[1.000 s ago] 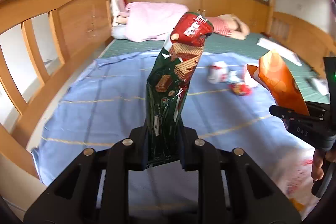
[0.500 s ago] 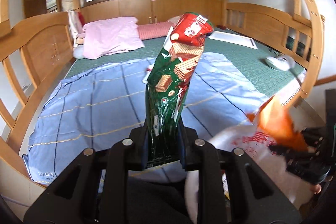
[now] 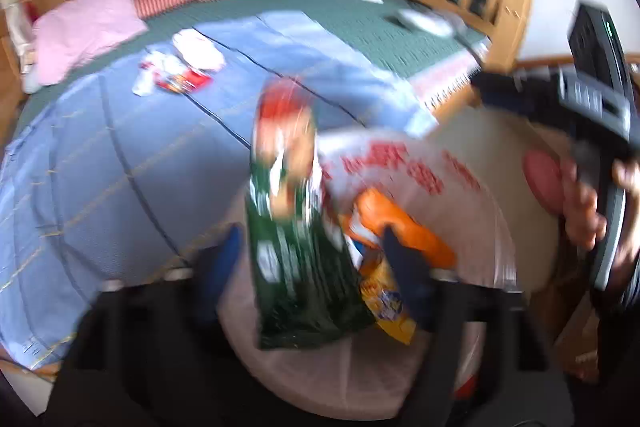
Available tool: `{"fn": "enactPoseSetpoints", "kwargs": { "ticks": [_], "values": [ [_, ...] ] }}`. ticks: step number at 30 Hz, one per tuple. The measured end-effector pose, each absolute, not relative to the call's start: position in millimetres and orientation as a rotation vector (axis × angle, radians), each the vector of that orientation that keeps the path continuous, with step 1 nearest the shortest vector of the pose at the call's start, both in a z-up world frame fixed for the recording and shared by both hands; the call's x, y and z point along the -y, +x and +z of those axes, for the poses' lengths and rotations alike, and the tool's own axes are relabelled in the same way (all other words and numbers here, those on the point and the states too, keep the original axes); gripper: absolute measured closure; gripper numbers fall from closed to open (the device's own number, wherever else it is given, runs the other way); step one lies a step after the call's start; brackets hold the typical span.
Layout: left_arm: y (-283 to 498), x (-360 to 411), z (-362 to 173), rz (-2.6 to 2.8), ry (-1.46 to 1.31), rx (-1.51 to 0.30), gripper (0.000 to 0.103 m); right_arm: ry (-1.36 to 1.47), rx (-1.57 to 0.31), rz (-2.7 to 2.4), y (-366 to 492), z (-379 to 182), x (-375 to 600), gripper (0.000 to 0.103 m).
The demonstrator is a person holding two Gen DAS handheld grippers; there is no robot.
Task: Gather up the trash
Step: 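Carry the wafer bag and orange bag into the trash bag and open both tools, then grasp the pink plastic bag with the right tool and move it toward the left tool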
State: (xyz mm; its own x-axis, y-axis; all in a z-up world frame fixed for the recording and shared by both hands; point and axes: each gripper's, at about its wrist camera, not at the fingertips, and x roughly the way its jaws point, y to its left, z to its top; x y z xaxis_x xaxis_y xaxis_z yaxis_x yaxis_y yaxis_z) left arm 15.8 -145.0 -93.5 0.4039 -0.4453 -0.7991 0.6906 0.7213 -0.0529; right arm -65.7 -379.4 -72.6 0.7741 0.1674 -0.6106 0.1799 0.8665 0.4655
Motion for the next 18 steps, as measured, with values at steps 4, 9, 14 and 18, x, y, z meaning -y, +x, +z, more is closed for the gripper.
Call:
{"fn": "enactPoseSetpoints", "kwargs": {
  "ticks": [4,9,14,18],
  "values": [
    [34.3,127.2,-91.0,-0.653,0.282,-0.868,0.01,0.519,-0.706,-0.013,-53.9,-77.2,375.4,0.023],
    [91.6,61.7,-70.1,-0.49,0.077,-0.812,0.005,0.424,-0.746,-0.023,-11.7,-71.1,357.1,0.023],
    [164.6,-0.7,-72.4,-0.282,0.009,-0.8,0.005,0.323,-0.775,0.028,69.0,-60.9,319.4,0.023],
    [219.1,-39.7,-101.0,-0.167,0.014,-0.842,0.005,0.252,-0.794,-0.002,155.7,-67.5,289.9,0.023]
  ]
}}
